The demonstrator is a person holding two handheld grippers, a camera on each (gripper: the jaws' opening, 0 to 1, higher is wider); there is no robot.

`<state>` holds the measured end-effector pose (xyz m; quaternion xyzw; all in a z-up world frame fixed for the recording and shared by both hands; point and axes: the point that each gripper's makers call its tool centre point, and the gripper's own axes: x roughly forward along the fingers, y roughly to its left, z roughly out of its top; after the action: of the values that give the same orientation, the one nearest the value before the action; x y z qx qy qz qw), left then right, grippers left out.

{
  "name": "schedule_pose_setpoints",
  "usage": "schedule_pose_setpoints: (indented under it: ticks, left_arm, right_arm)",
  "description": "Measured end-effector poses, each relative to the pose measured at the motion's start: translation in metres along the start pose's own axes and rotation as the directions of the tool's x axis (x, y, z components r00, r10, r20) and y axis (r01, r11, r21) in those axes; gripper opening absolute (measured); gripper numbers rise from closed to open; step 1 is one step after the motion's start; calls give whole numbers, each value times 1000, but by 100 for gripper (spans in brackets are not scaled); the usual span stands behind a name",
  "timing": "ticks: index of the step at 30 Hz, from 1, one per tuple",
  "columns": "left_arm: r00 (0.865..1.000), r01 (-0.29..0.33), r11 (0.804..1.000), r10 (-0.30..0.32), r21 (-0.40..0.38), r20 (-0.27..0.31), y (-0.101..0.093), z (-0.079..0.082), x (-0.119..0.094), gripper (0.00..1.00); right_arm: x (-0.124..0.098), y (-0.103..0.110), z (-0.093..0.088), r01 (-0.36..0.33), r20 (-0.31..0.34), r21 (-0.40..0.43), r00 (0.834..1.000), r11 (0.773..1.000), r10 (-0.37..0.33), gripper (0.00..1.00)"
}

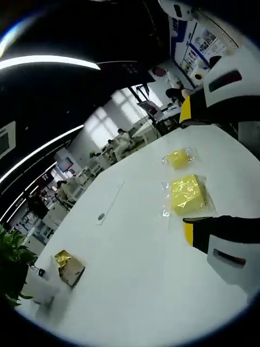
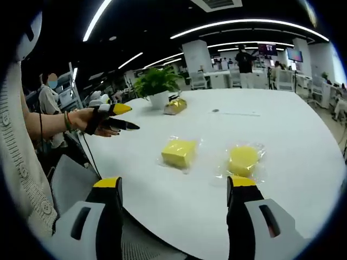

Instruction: Compare the silicone blocks by pressing each to a similar depth, holding the contact briefly, and releasing to observe deformation and rebound differences across the visible hardness samples.

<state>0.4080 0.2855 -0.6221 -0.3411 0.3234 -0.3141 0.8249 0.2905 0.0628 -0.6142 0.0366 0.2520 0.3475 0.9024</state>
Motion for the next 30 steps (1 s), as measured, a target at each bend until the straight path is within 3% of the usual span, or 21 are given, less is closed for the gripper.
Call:
schedule_pose_setpoints:
  ticks: [3, 5, 6, 12, 17, 21, 23, 28, 30]
  left_arm:
    - [998, -9, 999, 12, 49, -62, 15, -9, 16, 62]
    - [993, -25, 986, 44, 166, -110, 28, -16, 24, 62]
    - [992, -30, 984, 51, 175, -116, 34, -17, 31, 64]
    - [992, 19, 1000, -20, -10, -123, 49, -18, 62, 63]
    - [991, 19, 998, -25, -52, -133, 61, -21, 80, 62]
    - [992, 72, 988, -86, -138, -95, 56, -11, 94, 54]
    - [992, 74, 987, -88, -144, -94, 59, -9, 100, 50]
    - [984, 102, 984, -121, -149, -130, 53, -19, 108, 39]
    - [983, 100, 981, -124, -163, -139, 54, -23, 109, 30]
  right_arm:
    - [1, -1, -3, 3, -12, 12, 1000, 1000, -3, 73]
    - [2, -2, -5, 0, -17, 16, 1000, 1000, 0, 72]
    - [2, -2, -6, 1, -21, 15, 1000, 1000, -1, 72]
    - [5, -7, -12, 0, -60, 31, 998, 1000, 2, 71]
    - [6, -16, -12, 18, -68, 36, 998, 999, -16, 71]
    - [5, -23, -13, 32, -81, 38, 996, 999, -29, 71]
    - [4, -26, -14, 37, -89, 45, 996, 998, -33, 71]
    - [5, -31, -16, 46, -100, 54, 994, 998, -40, 71]
    - [5, -33, -17, 46, -102, 54, 994, 997, -40, 70]
